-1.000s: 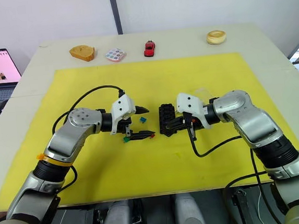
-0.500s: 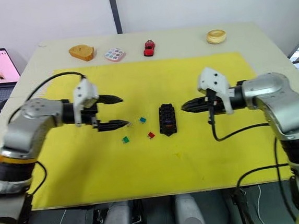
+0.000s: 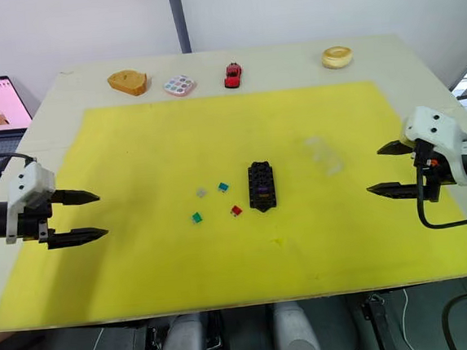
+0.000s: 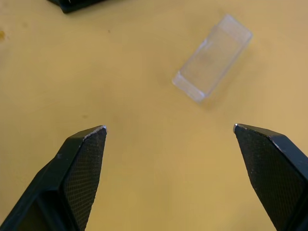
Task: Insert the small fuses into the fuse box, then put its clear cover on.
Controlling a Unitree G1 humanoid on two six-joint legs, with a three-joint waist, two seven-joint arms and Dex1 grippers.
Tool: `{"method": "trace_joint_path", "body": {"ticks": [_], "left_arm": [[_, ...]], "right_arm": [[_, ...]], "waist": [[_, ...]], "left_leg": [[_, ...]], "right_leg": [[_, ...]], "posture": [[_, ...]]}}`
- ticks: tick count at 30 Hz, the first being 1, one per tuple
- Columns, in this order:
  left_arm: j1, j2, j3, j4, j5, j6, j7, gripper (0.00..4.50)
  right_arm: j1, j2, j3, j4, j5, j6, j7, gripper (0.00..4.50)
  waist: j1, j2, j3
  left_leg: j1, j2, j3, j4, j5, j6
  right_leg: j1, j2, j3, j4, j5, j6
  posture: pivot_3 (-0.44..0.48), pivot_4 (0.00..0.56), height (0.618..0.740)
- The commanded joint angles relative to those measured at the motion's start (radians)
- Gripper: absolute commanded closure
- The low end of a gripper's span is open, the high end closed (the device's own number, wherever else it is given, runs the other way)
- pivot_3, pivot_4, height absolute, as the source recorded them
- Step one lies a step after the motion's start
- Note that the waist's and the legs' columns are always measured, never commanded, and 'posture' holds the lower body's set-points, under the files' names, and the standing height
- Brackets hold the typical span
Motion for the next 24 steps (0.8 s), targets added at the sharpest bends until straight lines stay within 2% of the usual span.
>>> {"method": "trace_joint_path", "body": {"ticks": [1,7,11,14,20,24], "left_arm": [[-0.028,0.015,0.02,-0.014,-0.011,-0.012,-0.003,0.0],[-0.091,-0.03,-0.048,-0.075,-0.071,0.057,-0.024,0.0],[-0.177,-0.12,-0.149,-0.125,-0.186,0.23,-0.035,0.0],[-0.232,-0.152,-0.21,-0.078,-0.203,0.298,-0.057,0.0],[-0.35,-0.242,-0.312,0.024,-0.207,0.412,-0.053,2.91],[-0.422,-0.295,-0.353,0.146,-0.187,0.454,-0.052,2.91]], "right_arm": [[-0.028,-0.011,-0.03,-0.03,0.008,-0.011,-0.02,0.03],[-0.108,0.024,0.036,-0.119,0.047,0.043,-0.055,0.03],[-0.26,0.123,0.165,-0.315,0.142,0.146,-0.098,0.03],[-0.32,0.181,0.222,-0.37,0.16,0.179,-0.124,0.03],[-0.379,0.268,0.311,-0.415,0.159,0.194,-0.174,0.0],[-0.39,0.296,0.333,-0.443,0.168,0.221,-0.206,0.0]], "waist": [[-0.001,0.001,0.0],[-0.001,0.001,0.0],[-0.002,0.001,0.0],[0.0,0.001,0.0],[0.005,0.001,0.001],[0.005,0.001,0.0]], "left_leg": [[0.0,0.0,0.0,0.0,0.0,0.0],[0.0,0.0,0.001,-0.001,0.0,0.0],[-0.001,0.0,0.001,0.0,0.0,0.0],[-0.001,0.0,0.001,0.0,0.0,0.0],[-0.002,-0.003,0.0,0.003,0.0,0.0],[-0.002,-0.003,0.0,0.004,0.0,0.001]], "right_leg": [[0.0,0.0,0.0,0.0,0.0,0.0],[0.0,0.001,0.0,0.0,0.0,0.0],[-0.001,0.004,0.001,0.001,0.0,0.0],[-0.001,0.006,0.001,0.002,0.0,0.0],[0.0,0.006,0.001,0.002,0.0,0.0],[0.0,0.007,0.001,0.002,0.0,0.001]], "posture": [[0.0,0.15,0.74],[0.0,0.15,0.74],[0.0,0.15,0.74],[0.0,0.15,0.74],[0.0,0.15,0.74],[0.0,0.15,0.74]]}}
